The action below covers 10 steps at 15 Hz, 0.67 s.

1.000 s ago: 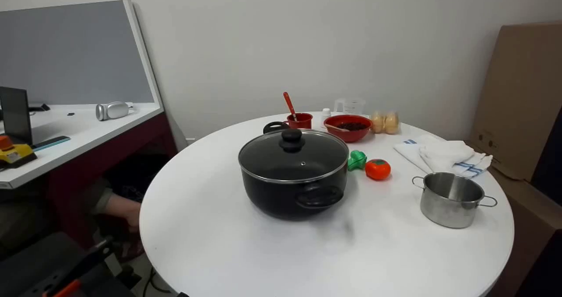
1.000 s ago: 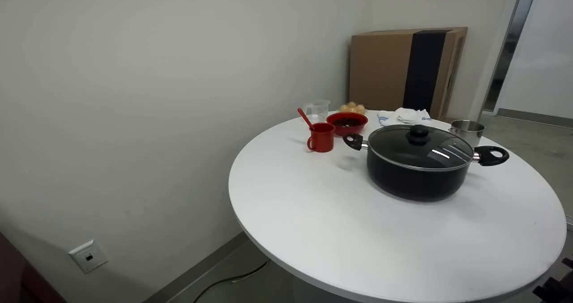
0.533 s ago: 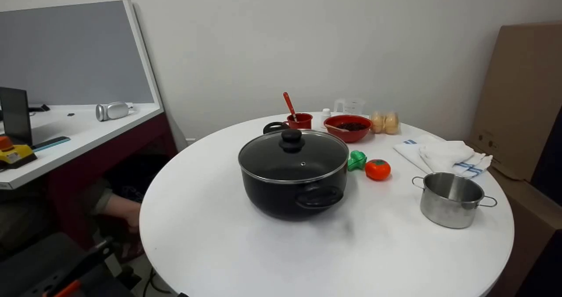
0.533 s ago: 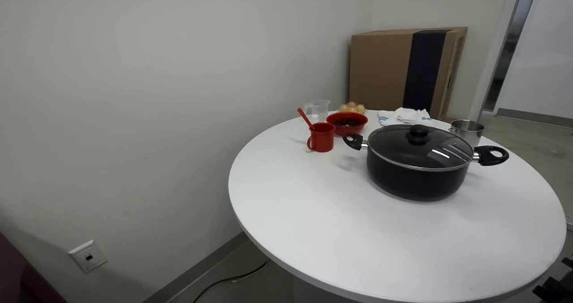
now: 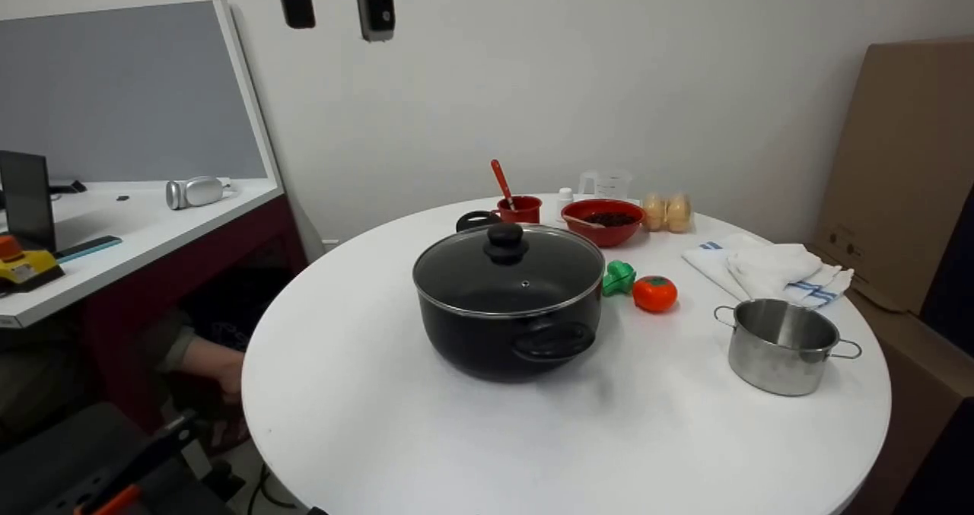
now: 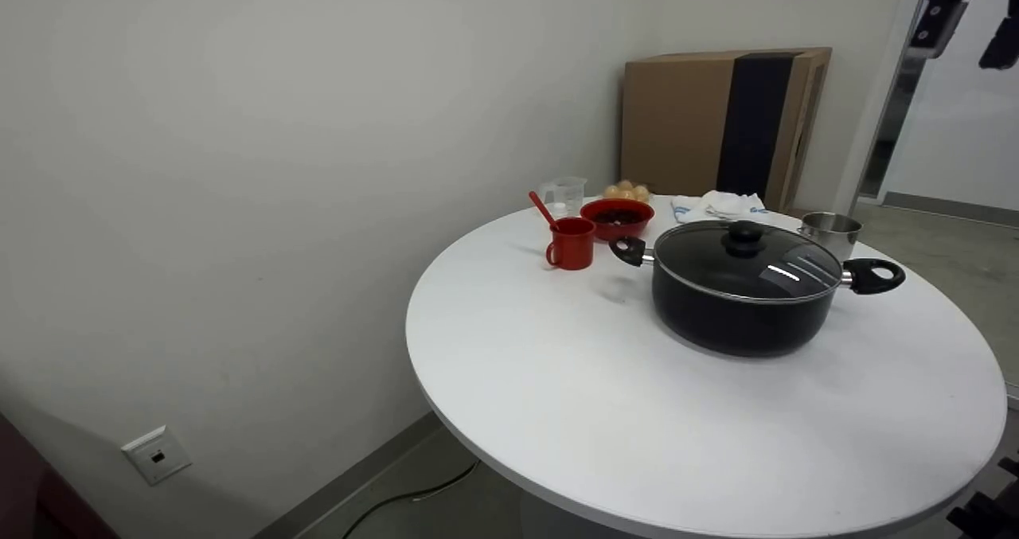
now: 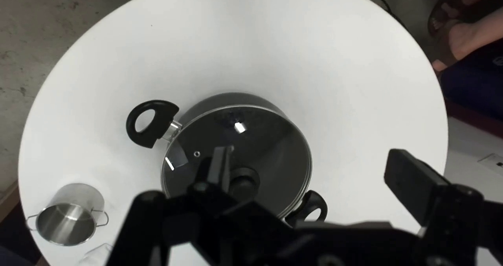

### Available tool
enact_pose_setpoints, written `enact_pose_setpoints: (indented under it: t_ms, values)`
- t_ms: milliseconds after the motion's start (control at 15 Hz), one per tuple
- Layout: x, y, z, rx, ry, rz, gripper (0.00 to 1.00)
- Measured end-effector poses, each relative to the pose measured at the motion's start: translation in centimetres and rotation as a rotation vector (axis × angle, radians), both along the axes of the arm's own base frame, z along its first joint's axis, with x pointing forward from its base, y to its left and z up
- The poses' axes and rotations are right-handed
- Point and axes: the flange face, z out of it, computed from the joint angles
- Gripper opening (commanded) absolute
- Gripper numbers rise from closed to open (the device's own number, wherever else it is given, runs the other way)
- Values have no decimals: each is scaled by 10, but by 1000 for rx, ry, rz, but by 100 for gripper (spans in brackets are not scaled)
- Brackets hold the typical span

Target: Uncover the pot and place the tomato and broccoli toys inside then cover it up again

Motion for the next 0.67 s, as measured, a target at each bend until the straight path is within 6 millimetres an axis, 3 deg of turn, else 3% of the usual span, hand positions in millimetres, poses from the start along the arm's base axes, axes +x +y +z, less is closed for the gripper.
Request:
enact_pose_setpoints:
  t_ms: [333, 667]
  values:
    - [34, -24, -19, -12, -28, 23, 100]
    - [88, -38, -35, -29, -9, 31, 100]
